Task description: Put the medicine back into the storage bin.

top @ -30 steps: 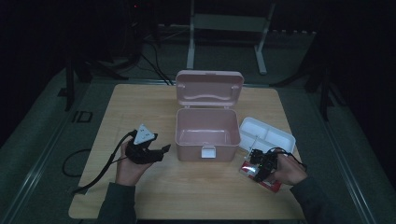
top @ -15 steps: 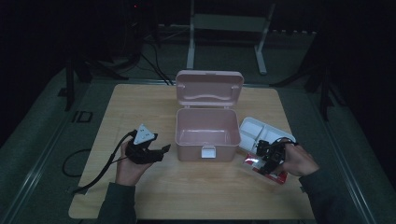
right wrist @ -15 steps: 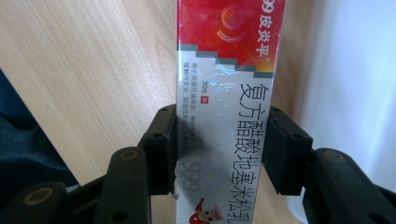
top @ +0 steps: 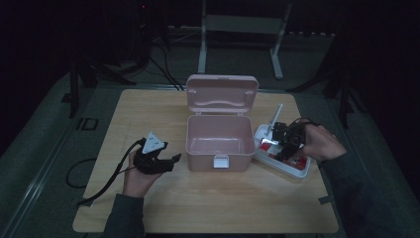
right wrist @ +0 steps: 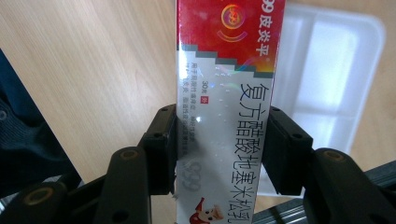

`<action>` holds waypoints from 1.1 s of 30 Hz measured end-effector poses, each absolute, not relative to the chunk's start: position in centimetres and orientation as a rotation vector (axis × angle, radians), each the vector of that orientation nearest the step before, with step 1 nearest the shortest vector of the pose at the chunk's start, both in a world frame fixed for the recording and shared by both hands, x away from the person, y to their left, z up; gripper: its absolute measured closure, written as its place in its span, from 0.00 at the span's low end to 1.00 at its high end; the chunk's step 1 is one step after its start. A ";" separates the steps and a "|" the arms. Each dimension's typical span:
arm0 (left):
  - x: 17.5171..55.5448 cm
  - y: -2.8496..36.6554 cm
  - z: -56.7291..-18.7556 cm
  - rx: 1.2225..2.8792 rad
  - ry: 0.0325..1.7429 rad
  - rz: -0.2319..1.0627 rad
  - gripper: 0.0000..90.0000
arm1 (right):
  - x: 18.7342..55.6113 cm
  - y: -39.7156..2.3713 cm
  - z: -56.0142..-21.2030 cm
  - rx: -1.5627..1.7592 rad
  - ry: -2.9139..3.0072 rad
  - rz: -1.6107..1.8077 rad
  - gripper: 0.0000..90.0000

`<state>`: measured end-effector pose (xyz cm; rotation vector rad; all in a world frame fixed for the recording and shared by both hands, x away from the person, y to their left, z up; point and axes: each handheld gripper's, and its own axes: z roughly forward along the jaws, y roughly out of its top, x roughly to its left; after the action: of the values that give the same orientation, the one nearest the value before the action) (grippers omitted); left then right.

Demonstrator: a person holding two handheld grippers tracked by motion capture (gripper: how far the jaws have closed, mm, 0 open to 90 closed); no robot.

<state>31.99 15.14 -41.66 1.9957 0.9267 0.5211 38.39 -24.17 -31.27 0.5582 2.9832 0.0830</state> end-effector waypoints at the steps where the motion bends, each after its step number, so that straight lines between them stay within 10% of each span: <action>1: 32.0 15.1 -41.7 1.996 0.926 0.520 0.38 | 38.7 -23.8 -30.9 0.546 2.985 0.086 0.57; 33: 31.9 15.1 -41.7 1.991 0.925 0.518 0.38 | 42.7 -9.8 -31.9 0.094 3.061 0.045 0.57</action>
<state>31.94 15.10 -41.69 1.9912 0.9248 0.5184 42.66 -9.80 -31.89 0.0936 3.0608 0.0448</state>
